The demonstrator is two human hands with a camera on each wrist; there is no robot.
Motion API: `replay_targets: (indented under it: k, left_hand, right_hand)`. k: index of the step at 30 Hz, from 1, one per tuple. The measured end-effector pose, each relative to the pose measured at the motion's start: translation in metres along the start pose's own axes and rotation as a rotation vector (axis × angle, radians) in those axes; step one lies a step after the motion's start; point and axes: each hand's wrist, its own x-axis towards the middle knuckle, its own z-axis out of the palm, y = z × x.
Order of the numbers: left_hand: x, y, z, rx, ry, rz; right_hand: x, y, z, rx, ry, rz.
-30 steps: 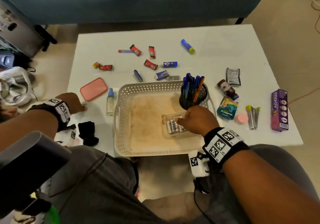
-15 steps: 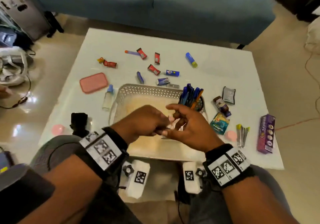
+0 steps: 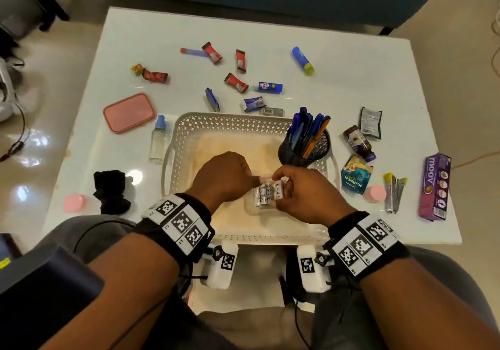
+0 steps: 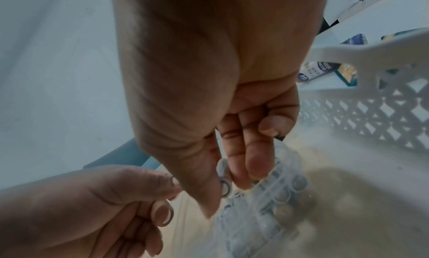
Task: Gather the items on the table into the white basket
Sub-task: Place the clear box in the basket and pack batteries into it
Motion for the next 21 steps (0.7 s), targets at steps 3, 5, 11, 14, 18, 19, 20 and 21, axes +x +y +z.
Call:
replay_targets:
  k: [3, 5, 11, 14, 18, 19, 20, 21]
  left_hand:
    - [0.002, -0.005, 0.002, 0.065, -0.045, -0.011]
    - [0.004, -0.006, 0.005, 0.084, -0.053, -0.014]
    - [0.007, -0.007, 0.008, 0.101, -0.058, -0.024]
    - [0.007, -0.006, 0.008, 0.088, -0.049, -0.033]
    - [0.007, -0.004, 0.009, 0.173, -0.142, -0.026]
    - [0.005, -0.006, 0.01, 0.193, -0.171, -0.033]
    - [0.005, -0.003, 0.012, 0.207, -0.194, -0.025]
    - [0.005, -0.003, 0.013, 0.215, -0.205, -0.02]
  right_hand:
    - [0.002, -0.002, 0.005, -0.027, 0.025, 0.036]
    - [0.003, -0.006, 0.007, -0.041, 0.056, 0.056]
    - [0.001, -0.016, 0.009, -0.102, 0.052, 0.09]
    - [-0.002, -0.019, 0.01, -0.123, 0.049, 0.1]
    - [-0.002, -0.022, 0.012, -0.154, 0.079, 0.095]
    - [0.0, -0.023, 0.015, -0.161, 0.081, 0.087]
    - [-0.001, -0.022, 0.015, -0.172, 0.089, 0.096]
    - [-0.001, -0.021, 0.016, -0.176, 0.095, 0.104]
